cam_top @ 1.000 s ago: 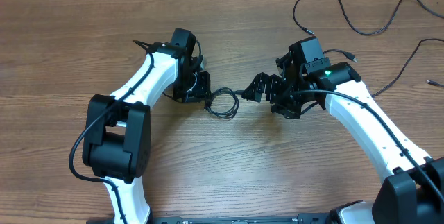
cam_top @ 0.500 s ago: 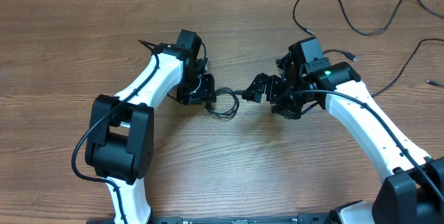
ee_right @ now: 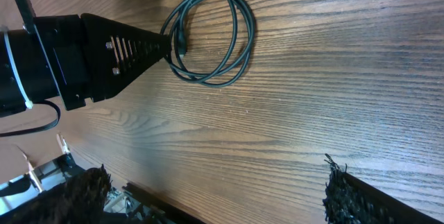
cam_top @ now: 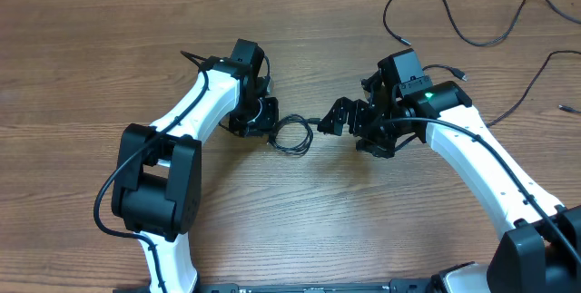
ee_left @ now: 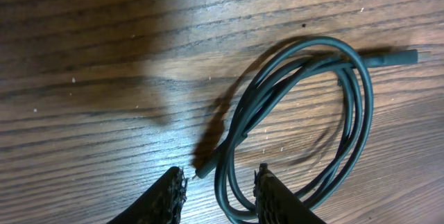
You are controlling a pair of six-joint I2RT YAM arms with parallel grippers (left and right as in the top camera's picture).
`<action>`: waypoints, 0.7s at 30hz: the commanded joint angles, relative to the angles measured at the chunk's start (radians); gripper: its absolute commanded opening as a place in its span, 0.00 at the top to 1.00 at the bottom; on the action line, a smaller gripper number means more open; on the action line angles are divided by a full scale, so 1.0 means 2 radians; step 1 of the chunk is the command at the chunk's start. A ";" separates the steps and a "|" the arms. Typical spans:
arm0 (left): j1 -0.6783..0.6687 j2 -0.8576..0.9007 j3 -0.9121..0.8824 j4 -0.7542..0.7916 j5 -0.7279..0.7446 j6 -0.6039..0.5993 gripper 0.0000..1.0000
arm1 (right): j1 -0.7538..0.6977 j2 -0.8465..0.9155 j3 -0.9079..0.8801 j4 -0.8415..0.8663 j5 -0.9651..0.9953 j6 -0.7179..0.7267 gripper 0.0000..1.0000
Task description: Untangle cables
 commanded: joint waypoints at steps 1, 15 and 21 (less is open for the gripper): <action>0.000 0.006 -0.002 -0.004 -0.006 -0.002 0.65 | 0.002 -0.001 -0.002 0.000 -0.003 -0.002 0.00; 0.000 0.007 -0.002 -0.007 -0.005 -0.002 0.77 | 0.002 -0.001 -0.002 0.000 0.007 -0.004 0.00; -0.001 0.007 -0.002 -0.007 -0.005 -0.002 0.64 | 0.002 -0.001 -0.002 0.000 0.007 -0.004 0.00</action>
